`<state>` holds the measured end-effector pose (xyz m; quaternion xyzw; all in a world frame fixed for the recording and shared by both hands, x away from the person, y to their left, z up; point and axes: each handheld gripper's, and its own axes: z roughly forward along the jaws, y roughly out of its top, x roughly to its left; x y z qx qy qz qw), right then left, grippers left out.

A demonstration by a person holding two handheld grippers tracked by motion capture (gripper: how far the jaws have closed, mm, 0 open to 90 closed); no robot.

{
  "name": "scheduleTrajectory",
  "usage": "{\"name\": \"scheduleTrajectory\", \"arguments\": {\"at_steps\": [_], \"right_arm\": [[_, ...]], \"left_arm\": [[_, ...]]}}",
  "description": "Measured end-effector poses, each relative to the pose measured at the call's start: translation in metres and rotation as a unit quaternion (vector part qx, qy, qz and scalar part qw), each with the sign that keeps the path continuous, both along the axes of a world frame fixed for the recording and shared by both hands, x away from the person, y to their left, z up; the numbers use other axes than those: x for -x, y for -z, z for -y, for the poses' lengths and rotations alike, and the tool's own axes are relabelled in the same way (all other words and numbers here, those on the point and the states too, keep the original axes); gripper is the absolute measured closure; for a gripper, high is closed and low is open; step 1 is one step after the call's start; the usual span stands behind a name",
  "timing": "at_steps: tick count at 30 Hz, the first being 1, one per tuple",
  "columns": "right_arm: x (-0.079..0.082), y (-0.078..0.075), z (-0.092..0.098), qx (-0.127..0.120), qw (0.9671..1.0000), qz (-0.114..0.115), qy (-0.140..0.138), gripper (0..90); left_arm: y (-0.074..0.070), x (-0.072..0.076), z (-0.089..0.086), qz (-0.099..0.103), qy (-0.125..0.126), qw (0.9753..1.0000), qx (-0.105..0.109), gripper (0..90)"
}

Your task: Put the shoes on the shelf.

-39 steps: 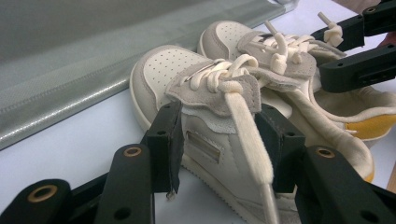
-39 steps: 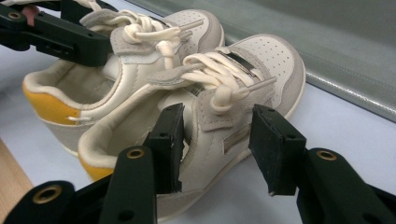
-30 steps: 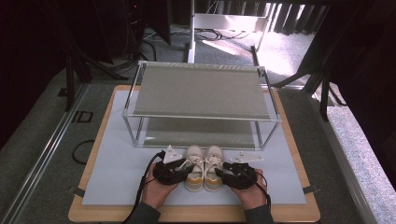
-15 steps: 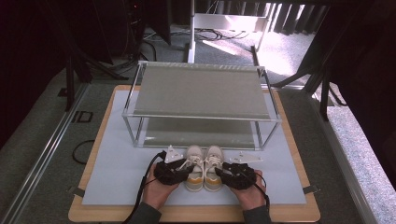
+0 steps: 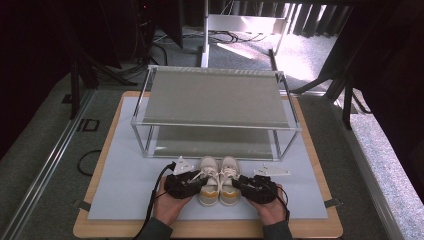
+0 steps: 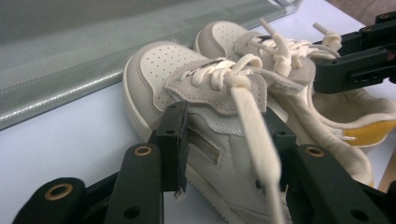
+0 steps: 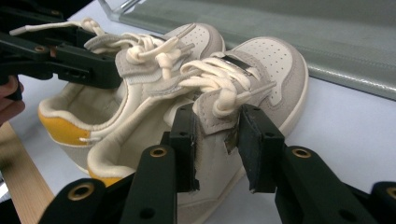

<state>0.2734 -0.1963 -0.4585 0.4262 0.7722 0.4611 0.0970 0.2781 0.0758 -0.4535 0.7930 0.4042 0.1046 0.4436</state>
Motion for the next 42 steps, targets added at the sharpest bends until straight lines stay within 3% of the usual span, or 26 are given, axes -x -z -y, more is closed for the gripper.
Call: {"name": "scheduleTrajectory", "arguments": {"at_steps": [9, 17, 42], "right_arm": [[0.001, 0.001, 0.009, -0.036, 0.9993, -0.002, 0.012, 71.2], [0.003, -0.002, 0.008, -0.040, 0.9990, 0.010, 0.015, 71.2], [-0.015, -0.018, 0.005, -0.050, 0.9975, 0.037, 0.034, 71.1]], "left_arm": [[-0.003, 0.001, 0.001, 0.004, -0.002, 0.9999, 0.014, 60.6], [-0.007, -0.001, 0.001, 0.005, -0.011, 0.9995, 0.030, 60.8], [-0.024, -0.019, 0.006, 0.033, -0.034, 0.9982, 0.036, 61.0]]}}
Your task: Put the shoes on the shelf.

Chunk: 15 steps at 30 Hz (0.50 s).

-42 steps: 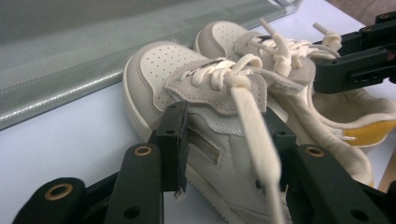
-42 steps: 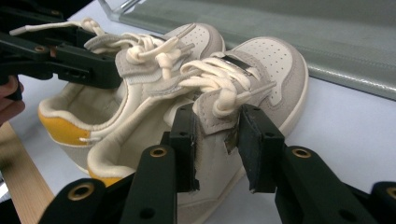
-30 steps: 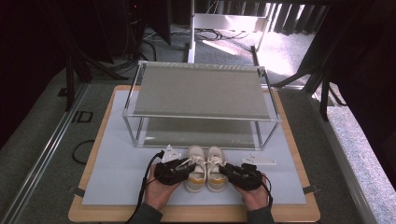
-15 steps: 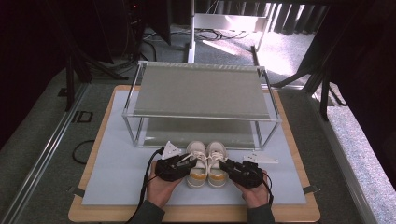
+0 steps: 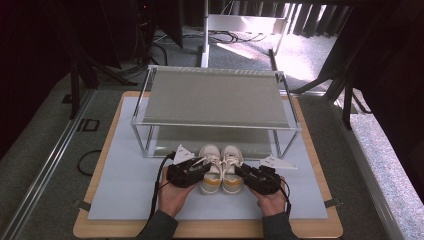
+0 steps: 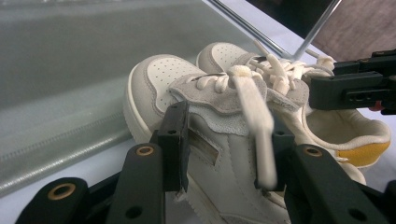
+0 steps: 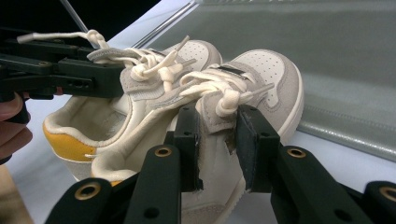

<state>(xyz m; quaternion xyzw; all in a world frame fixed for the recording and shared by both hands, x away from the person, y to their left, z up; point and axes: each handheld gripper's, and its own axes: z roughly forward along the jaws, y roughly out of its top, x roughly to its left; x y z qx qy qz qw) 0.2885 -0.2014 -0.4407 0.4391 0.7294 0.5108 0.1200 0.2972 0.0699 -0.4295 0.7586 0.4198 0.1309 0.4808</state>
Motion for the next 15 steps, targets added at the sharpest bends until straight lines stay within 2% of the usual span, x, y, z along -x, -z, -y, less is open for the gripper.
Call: {"name": "scheduleTrajectory", "arguments": {"at_steps": [6, 15], "right_arm": [[-0.009, -0.001, 0.002, -0.012, 0.9999, -0.003, 0.005, 71.1], [-0.020, -0.001, 0.003, -0.009, 0.9998, 0.002, 0.016, 71.2]], "left_arm": [[-0.003, -0.008, 0.004, 0.006, -0.011, 0.9999, 0.001, 61.5], [-0.002, -0.020, 0.009, 0.012, -0.015, 0.9998, -0.003, 62.0]]}}
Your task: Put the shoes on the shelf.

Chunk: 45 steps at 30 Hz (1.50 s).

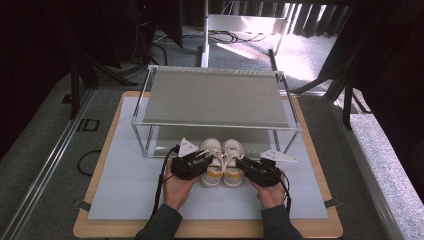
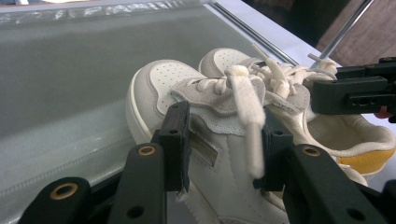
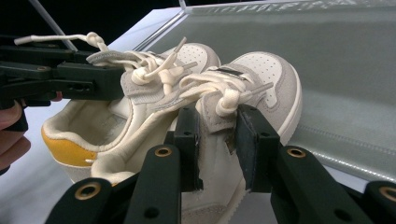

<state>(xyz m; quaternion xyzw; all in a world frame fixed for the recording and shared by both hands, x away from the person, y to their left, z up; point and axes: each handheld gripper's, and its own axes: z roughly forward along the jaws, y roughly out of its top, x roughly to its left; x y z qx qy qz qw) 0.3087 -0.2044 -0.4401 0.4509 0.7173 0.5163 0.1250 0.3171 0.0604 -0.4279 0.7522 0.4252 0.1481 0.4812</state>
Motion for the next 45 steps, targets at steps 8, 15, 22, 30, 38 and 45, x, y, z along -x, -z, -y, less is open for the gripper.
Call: {"name": "scheduleTrajectory", "arguments": {"at_steps": [8, 15, 22, 30, 38, 45], "right_arm": [[-0.012, 0.004, 0.000, -0.006, 1.0000, -0.001, 0.003, 71.1], [-0.024, 0.008, -0.004, -0.009, 0.9999, -0.001, 0.013, 71.1], [-0.037, 0.011, -0.008, -0.011, 0.9997, -0.002, 0.020, 71.1], [-0.050, 0.014, -0.009, -0.013, 0.9995, -0.003, 0.028, 71.2], [-0.059, 0.017, -0.009, -0.018, 0.9993, -0.003, 0.034, 71.1], [-0.064, 0.019, -0.013, -0.021, 0.9991, -0.002, 0.036, 71.1]], "left_arm": [[0.004, -0.012, 0.000, 0.006, -0.003, 1.0000, -0.001, 62.2], [0.009, -0.026, -0.001, 0.009, -0.011, 0.9999, 0.008, 62.3], [0.011, -0.041, -0.001, 0.013, -0.022, 0.9996, 0.010, 62.5], [0.014, -0.051, 0.003, 0.017, -0.039, 0.9991, 0.011, 62.5], [0.019, -0.056, 0.005, 0.017, -0.049, 0.9986, 0.013, 62.6], [0.021, -0.062, 0.002, 0.025, -0.050, 0.9983, 0.014, 62.7]]}}
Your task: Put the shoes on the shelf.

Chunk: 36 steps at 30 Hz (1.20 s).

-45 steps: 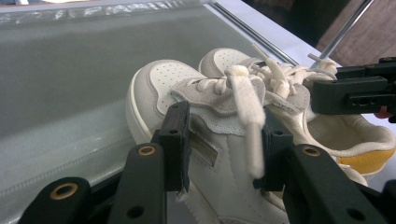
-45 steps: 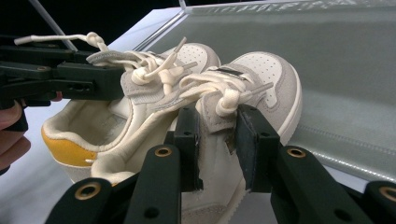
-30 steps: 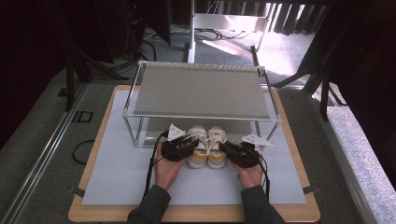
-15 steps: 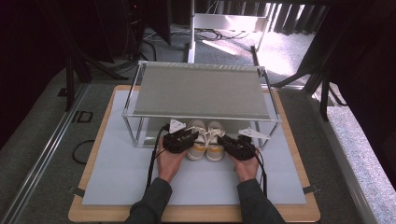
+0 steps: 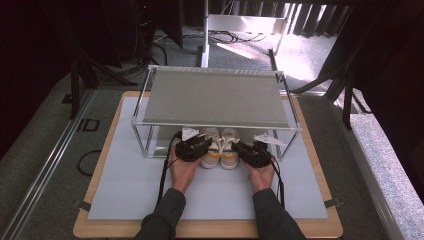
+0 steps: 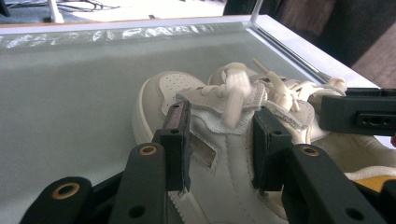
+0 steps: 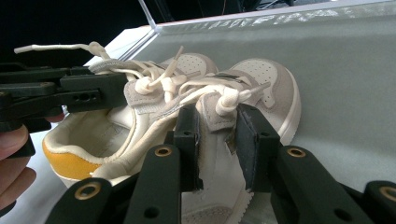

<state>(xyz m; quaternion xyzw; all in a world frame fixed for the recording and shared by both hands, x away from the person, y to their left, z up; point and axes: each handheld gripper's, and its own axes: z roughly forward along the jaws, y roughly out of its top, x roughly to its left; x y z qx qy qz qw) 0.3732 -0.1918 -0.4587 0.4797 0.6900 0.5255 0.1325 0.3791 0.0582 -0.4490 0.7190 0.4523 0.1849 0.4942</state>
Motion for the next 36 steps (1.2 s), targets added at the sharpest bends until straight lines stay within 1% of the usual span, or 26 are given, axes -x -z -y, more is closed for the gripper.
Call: {"name": "scheduleTrajectory", "arguments": {"at_steps": [2, 6, 10, 11, 15, 16, 17, 18, 20, 21, 23, 24, 26, 28, 31, 32, 33, 35, 36], "right_arm": [[-0.001, 0.000, 0.000, -0.004, 1.0000, 0.001, 0.002, 71.1], [-0.004, 0.003, 0.001, -0.009, 1.0000, 0.000, 0.002, 71.1], [-0.008, 0.005, 0.002, -0.018, 0.9998, 0.004, 0.003, 71.1], [-0.007, 0.005, 0.001, -0.024, 0.9997, -0.008, 0.007, 71.1], [-0.008, 0.006, 0.002, -0.027, 0.9995, -0.013, 0.007, 70.9], [-0.009, 0.006, 0.001, -0.023, 0.9996, -0.013, 0.007, 70.7], [-0.009, 0.005, 0.001, -0.018, 0.9997, -0.014, 0.008, 70.4], [-0.009, 0.004, 0.000, -0.014, 0.9997, -0.015, 0.009, 69.7], [-0.010, 0.004, -0.001, -0.016, 0.9996, -0.021, 0.013, 68.2], [-0.010, 0.004, 0.000, -0.018, 0.9995, -0.023, 0.012, 67.7], [-0.010, 0.004, 0.000, -0.016, 0.9996, -0.022, 0.011, 66.1], [-0.010, 0.004, 0.001, -0.016, 0.9996, -0.023, 0.010, 65.3], [-0.010, 0.004, 0.001, -0.013, 0.9996, -0.021, 0.010, 63.5], [-0.010, 0.003, 0.001, -0.016, 0.9995, -0.024, 0.009, 60.6], [-0.010, 0.004, 0.002, -0.020, 0.9992, -0.033, 0.011, 57.4], [-0.010, 0.004, 0.003, -0.020, 0.9992, -0.032, 0.012, 56.3], [-0.010, 0.004, 0.003, -0.018, 0.9994, -0.028, 0.014, 55.2], [-0.009, 0.003, 0.004, -0.018, 0.9995, -0.019, 0.018, 52.5], [-0.008, 0.002, 0.004, -0.019, 0.9995, -0.015, 0.020, 51.4]], "left_arm": [[0.001, -0.002, -0.001, -0.001, -0.002, 1.0000, 0.006, 62.6], [0.003, -0.004, -0.001, 0.001, -0.004, 1.0000, 0.007, 62.7], [0.005, -0.007, -0.002, -0.003, -0.009, 0.9999, 0.014, 62.5], [0.005, -0.007, -0.002, -0.003, -0.009, 0.9999, 0.014, 62.5], [0.007, -0.007, -0.003, -0.005, -0.014, 0.9998, 0.010, 62.0], [0.007, -0.007, -0.003, -0.005, -0.014, 0.9998, 0.010, 61.6], [0.009, -0.008, -0.003, -0.007, -0.013, 0.9998, 0.012, 60.7], [0.009, -0.007, -0.003, -0.015, -0.021, 0.9994, 0.025, 59.3], [0.011, -0.009, -0.004, -0.022, -0.017, 0.9989, 0.037, 55.9], [0.011, -0.009, -0.005, -0.023, -0.017, 0.9989, 0.038, 54.5], [0.011, -0.010, -0.007, -0.025, -0.015, 0.9989, 0.036, 53.8], [0.012, -0.010, -0.008, -0.028, -0.014, 0.9987, 0.039, 52.9], [0.013, -0.011, -0.010, -0.030, -0.018, 0.9985, 0.044, 49.2], [0.013, -0.012, -0.010, -0.032, -0.022, 0.9983, 0.044, 47.0], [0.013, -0.010, -0.009, -0.027, -0.032, 0.9983, 0.041, 43.1], [0.013, -0.010, -0.010, -0.026, -0.034, 0.9982, 0.041, 41.6], [0.013, -0.009, -0.011, -0.024, -0.034, 0.9983, 0.041, 40.3], [0.012, -0.007, -0.012, -0.015, -0.039, 0.9986, 0.034, 39.1], [0.012, -0.006, -0.014, -0.014, -0.038, 0.9985, 0.037, 38.9]]}}
